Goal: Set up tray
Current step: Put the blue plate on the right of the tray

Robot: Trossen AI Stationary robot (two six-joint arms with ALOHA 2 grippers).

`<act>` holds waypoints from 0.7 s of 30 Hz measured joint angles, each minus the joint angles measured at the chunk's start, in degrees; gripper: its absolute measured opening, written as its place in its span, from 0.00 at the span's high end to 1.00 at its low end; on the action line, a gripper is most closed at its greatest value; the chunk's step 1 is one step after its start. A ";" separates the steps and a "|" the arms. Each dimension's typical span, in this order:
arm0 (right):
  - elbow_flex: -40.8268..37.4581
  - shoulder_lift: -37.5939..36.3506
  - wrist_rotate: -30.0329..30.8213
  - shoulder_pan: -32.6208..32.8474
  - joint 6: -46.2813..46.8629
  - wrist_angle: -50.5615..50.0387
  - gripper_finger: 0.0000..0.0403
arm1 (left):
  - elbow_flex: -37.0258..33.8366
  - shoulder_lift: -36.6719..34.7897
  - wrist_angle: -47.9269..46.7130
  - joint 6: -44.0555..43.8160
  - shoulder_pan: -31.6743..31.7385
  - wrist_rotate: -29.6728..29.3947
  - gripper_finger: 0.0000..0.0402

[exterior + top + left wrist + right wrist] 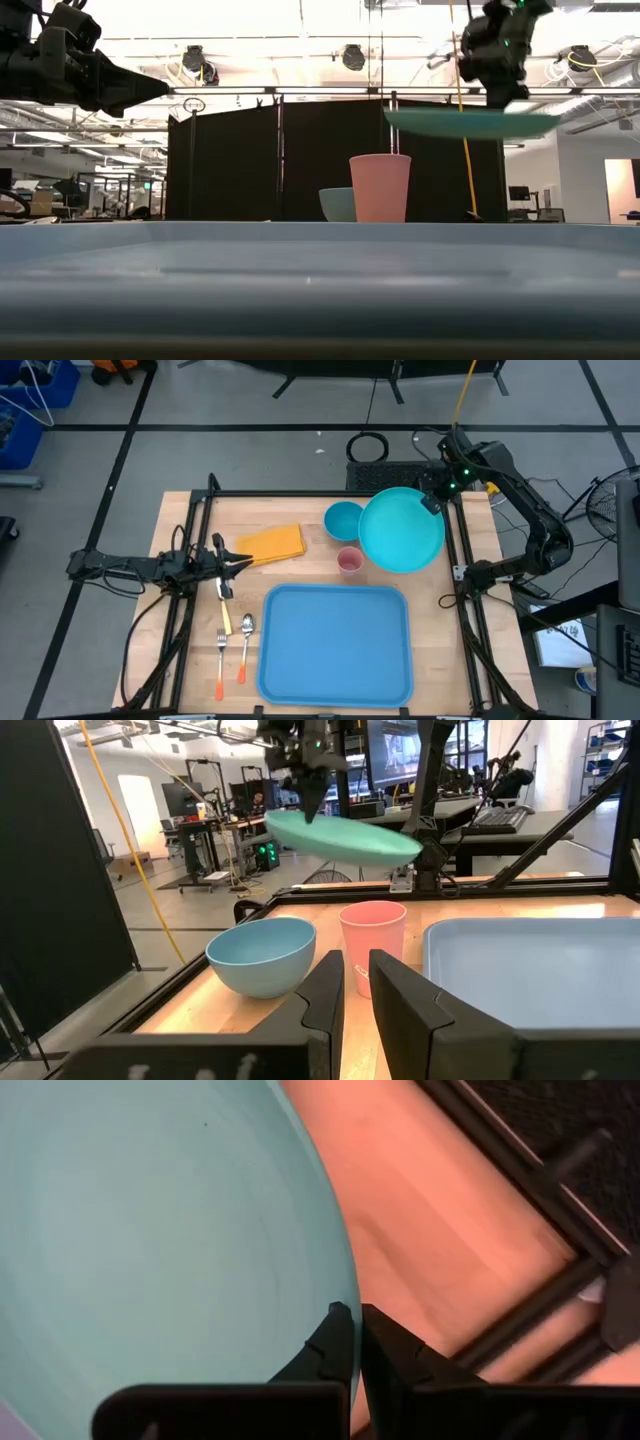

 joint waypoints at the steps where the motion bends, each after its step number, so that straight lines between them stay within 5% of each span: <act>1: 0.89 -0.09 0.00 2.43 0.93 -0.22 1.00 | 0.00 0.00 -0.01 0.00 0.00 -0.01 0.86; 14: 4.68 0.42 6.68 42.98 13.78 3.08 1.00 | 0.00 0.00 0.01 0.52 0.00 -0.03 0.86; 21: 4.68 6.61 10.06 56.42 22.93 6.87 1.00 | -0.02 -0.01 0.06 1.59 0.00 -0.03 0.86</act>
